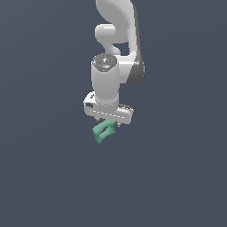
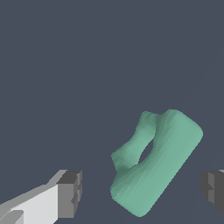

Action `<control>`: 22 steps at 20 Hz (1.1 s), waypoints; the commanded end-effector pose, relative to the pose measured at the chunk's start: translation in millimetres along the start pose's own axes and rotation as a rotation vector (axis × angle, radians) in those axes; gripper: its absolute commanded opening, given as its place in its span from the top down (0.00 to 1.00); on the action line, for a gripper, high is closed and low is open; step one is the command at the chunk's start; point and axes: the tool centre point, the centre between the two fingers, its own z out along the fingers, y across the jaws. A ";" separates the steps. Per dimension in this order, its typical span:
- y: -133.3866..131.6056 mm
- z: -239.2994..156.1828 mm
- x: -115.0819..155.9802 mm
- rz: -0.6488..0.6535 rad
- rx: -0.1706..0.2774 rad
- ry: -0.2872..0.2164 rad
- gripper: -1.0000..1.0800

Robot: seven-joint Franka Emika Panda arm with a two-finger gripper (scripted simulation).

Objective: Pick up the object and move it to a goal position.

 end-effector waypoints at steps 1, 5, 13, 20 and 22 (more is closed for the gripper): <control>3.0 2.1 -0.7 0.071 -0.001 -0.003 0.04; 8.1 5.6 -1.9 0.189 -0.003 -0.007 0.04; 18.2 12.0 -4.3 0.420 -0.008 -0.013 0.04; 24.5 15.8 -5.8 0.564 -0.012 -0.016 0.04; 25.7 16.5 -6.1 0.591 -0.012 -0.017 0.04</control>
